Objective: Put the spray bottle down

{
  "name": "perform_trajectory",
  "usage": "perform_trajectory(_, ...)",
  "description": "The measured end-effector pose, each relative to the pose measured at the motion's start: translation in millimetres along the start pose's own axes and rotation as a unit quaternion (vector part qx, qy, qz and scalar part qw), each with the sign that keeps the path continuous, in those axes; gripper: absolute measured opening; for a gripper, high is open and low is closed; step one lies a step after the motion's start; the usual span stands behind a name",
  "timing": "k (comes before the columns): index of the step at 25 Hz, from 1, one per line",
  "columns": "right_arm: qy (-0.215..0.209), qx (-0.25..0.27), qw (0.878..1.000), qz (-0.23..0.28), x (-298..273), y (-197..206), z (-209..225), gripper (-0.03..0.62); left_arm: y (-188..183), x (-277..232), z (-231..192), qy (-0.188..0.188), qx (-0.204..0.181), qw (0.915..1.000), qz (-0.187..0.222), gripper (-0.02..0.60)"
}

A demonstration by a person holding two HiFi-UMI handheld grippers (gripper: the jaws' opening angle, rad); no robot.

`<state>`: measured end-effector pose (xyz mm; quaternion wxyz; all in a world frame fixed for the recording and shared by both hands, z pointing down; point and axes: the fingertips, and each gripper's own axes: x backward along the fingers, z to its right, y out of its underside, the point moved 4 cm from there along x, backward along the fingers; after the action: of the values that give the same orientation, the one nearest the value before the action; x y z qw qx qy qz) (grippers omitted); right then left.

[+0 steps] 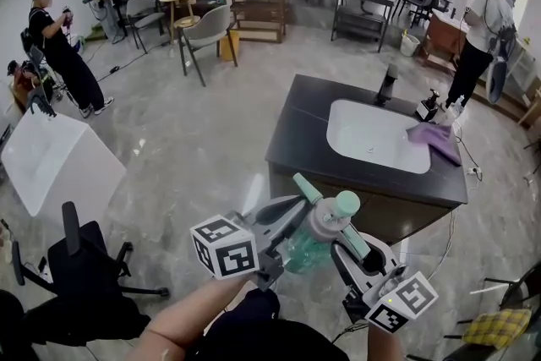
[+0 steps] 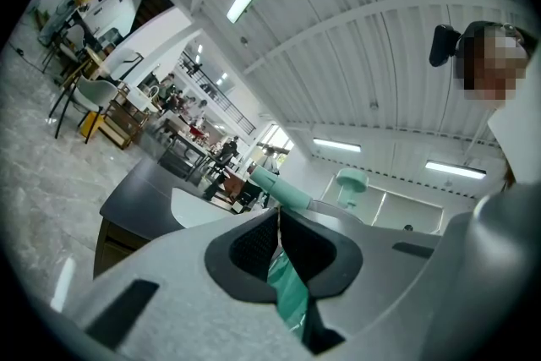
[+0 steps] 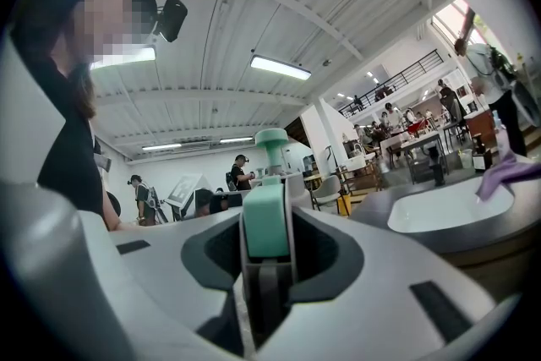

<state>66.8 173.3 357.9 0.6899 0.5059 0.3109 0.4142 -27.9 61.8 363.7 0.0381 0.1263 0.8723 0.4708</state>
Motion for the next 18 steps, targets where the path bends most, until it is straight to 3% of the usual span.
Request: perform_trajectory(18,0.018,0.003,1.000,-0.011,-59,-21,36,0.109,-43,-24,-54,0.012,0.015,0.9998,-0.008,0.012)
